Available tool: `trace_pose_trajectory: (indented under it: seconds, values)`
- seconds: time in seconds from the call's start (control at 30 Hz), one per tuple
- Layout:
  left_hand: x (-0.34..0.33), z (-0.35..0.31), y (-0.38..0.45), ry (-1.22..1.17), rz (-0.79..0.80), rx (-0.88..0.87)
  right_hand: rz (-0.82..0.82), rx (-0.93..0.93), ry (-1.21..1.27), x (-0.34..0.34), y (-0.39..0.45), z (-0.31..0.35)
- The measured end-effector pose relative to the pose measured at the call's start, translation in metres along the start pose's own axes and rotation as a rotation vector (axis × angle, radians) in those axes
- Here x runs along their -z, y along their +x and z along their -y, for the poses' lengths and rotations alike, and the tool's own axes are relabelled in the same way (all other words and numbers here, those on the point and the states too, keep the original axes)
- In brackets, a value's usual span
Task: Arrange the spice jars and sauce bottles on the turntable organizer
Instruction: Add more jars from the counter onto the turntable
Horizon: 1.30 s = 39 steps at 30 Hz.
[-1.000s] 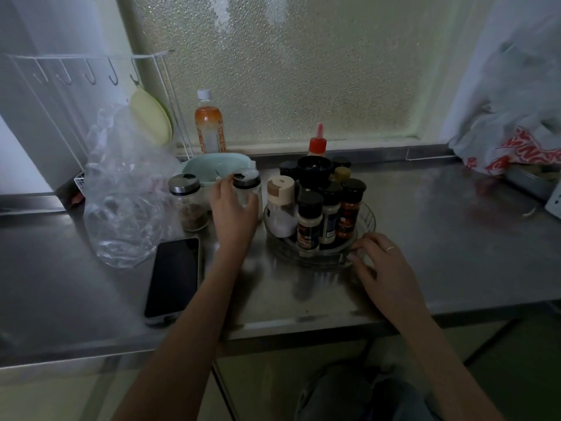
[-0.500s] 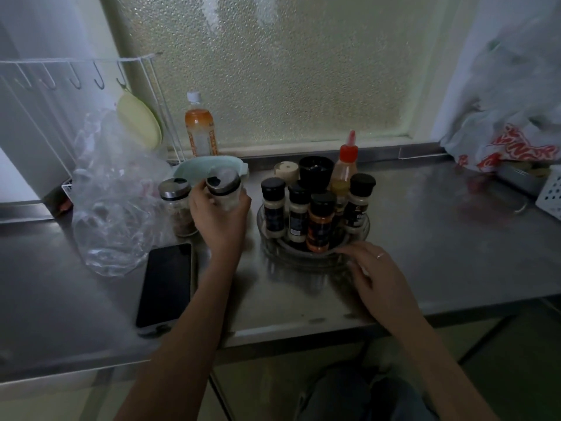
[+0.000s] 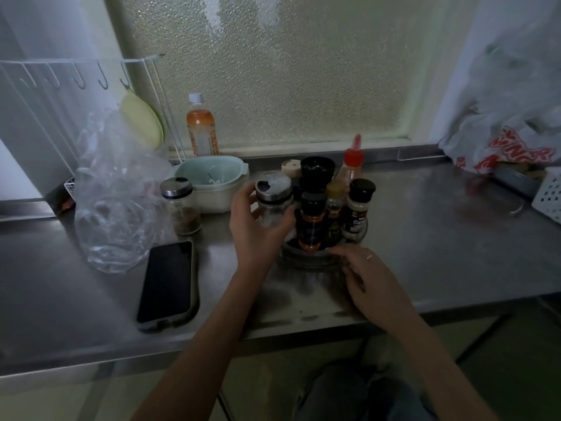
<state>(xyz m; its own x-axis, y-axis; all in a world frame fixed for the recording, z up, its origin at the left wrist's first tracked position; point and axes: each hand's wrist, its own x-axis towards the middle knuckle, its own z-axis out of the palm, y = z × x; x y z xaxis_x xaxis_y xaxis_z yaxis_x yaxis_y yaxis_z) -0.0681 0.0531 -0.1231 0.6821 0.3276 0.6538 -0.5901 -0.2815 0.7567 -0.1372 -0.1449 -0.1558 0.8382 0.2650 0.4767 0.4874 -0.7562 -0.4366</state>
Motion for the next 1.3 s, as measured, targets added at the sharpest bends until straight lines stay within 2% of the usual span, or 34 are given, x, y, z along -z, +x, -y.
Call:
trace_pose_trajectory:
  seconds: [0.23,0.4,0.7,0.77,0.83,0.9,0.97,1.1,1.2,1.3]
  values:
    - [-0.005,0.002,0.001,-0.088,0.084,0.037,0.021,0.024,0.009,0.001,0.001,0.001]
    - [-0.008,0.009,0.002,0.021,0.187,-0.018,0.038,0.047,0.022,0.002,0.002,0.003]
    - [-0.007,0.014,0.000,0.159,0.167,-0.035,0.059,0.037,0.054,0.001,0.000,0.004]
    - [-0.003,0.010,0.003,0.173,0.181,-0.058,0.003,-0.009,0.087,0.001,-0.001,0.003]
    - [0.009,0.009,0.009,0.182,0.038,-0.010,-0.127,-0.096,0.074,0.001,-0.001,0.001]
    - [0.025,0.014,0.022,0.206,-0.223,0.097,-0.231,-0.141,0.018,0.000,0.000,0.001]
    - [0.040,0.023,0.034,0.300,-0.372,0.209,-0.233,-0.123,-0.036,-0.001,0.000,0.000]
    - [0.049,0.042,0.051,0.450,-0.345,0.325,-0.159,-0.055,-0.063,0.002,-0.004,0.003]
    - [0.051,0.054,0.066,0.453,-0.356,0.379,-0.119,0.028,-0.085,0.004,-0.005,0.009]
    - [0.055,0.063,0.075,0.390,-0.420,0.404,-0.163,-0.025,-0.114,0.003,-0.004,0.007]
